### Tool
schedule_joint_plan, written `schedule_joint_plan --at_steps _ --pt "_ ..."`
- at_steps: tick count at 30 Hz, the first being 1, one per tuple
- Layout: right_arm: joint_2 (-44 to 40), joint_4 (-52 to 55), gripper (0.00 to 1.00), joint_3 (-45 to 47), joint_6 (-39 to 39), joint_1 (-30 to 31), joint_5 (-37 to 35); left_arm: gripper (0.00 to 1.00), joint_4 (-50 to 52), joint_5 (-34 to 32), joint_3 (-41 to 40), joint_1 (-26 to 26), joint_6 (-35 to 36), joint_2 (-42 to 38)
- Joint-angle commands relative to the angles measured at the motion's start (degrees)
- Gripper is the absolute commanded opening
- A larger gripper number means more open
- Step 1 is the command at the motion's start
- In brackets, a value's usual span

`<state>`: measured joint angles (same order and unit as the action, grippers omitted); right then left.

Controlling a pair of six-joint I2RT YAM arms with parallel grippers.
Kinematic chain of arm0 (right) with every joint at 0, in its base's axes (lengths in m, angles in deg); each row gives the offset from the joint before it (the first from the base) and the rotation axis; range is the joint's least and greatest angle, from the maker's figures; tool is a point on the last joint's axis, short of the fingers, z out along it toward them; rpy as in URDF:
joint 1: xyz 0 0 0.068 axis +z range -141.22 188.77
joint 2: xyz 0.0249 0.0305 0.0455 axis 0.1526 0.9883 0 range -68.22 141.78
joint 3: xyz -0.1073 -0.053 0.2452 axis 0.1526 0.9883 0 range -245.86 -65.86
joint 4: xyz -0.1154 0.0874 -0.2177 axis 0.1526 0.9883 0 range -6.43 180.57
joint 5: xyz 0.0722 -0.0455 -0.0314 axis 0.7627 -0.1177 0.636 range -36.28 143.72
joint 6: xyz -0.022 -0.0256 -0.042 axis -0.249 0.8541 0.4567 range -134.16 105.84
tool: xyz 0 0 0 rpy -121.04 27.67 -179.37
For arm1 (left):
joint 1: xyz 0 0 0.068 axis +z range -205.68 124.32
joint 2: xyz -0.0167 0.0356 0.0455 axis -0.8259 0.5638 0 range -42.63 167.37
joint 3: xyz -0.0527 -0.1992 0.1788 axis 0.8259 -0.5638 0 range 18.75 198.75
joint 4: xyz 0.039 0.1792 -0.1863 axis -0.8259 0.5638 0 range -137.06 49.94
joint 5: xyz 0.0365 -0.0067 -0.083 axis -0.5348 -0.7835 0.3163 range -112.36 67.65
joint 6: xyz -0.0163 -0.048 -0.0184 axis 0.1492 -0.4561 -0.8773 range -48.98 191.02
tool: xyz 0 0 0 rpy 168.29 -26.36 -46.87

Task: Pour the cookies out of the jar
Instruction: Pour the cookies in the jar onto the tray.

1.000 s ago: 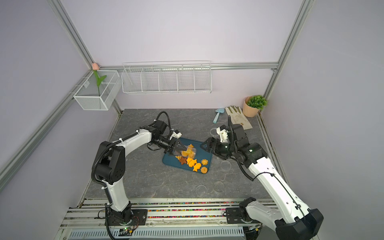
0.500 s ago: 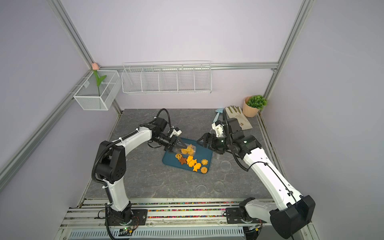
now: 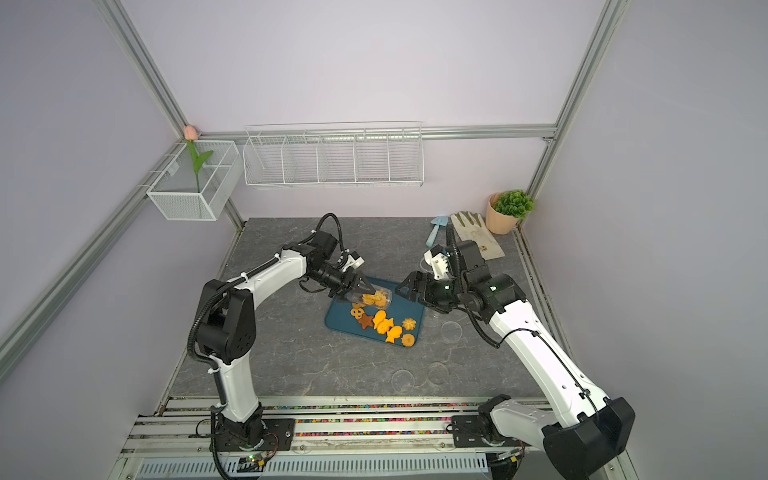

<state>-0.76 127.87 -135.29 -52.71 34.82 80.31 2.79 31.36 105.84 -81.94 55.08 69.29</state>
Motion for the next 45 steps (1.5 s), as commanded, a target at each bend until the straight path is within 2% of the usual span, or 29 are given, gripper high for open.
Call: schedule_joint_plan --at_steps 1,6,8,9,11,16,20,23,26,29,31,34,36,40,45 --pt "-1.9 1.6 0.88 1.7 1.3 0.3 -0.1 0.7 1.1 -0.3 2.5 -0.4 -0.2 1.2" --pt "-3.8 1.8 0.88 3.3 1.2 0.3 -0.6 0.7 1.6 -1.0 3.3 -1.4 -0.3 1.8" --pt "-4.3 1.8 0.88 3.7 1.1 0.2 -0.9 0.7 4.7 -7.0 5.3 -2.2 0.7 1.9" --pt "-4.6 1.9 0.88 3.9 1.1 0.2 -1.0 0.7 6.8 -7.8 6.8 -2.7 1.9 2.4" --pt "-4.8 1.9 0.88 4.1 1.0 0.3 -1.0 0.7 6.1 -4.4 7.0 -2.8 1.1 3.0" --pt "-5.2 1.7 0.88 4.6 0.8 0.3 -1.1 0.7 3.3 -1.6 5.7 -2.8 -0.5 2.8" --pt "-5.6 1.8 0.88 4.8 0.8 0.3 -1.3 0.7 4.9 -6.1 6.2 -2.9 0.3 2.1" --pt "-5.7 1.8 0.88 5.1 0.7 0.2 -1.4 0.7 3.4 -2.0 5.5 -2.7 -0.4 2.2" --pt "-5.5 1.5 0.88 5.3 0.5 0.2 -1.3 0.7 9.6 -11.8 9.4 -4.4 3.5 2.3" --pt "-5.2 0.9 0.88 5.4 0.3 0.3 -1.0 0.7 8.2 -6.6 8.6 -4.2 2.8 2.8" --pt "-5.0 0.8 0.88 5.2 0.3 0.3 -0.9 0.7 9.7 -13.5 9.3 -4.6 3.2 2.4" --pt "-4.8 0.5 0.88 5.2 0.3 0.3 -0.8 0.7 9.0 -9.8 9.0 -4.3 3.2 2.5" --pt "-4.7 0.6 0.88 5.3 0.3 0.3 -0.8 0.7 9.1 -10.5 9.3 -4.5 3.4 2.2" --pt "-4.4 0.1 0.88 5.6 0.1 0.3 -0.6 0.7 8.2 -6.8 8.6 -4.2 3.3 2.9" --pt "-4.1 0.0 0.88 5.4 0.2 0.3 -0.4 0.7 8.4 -7.4 8.4 -4.2 3.6 3.0"
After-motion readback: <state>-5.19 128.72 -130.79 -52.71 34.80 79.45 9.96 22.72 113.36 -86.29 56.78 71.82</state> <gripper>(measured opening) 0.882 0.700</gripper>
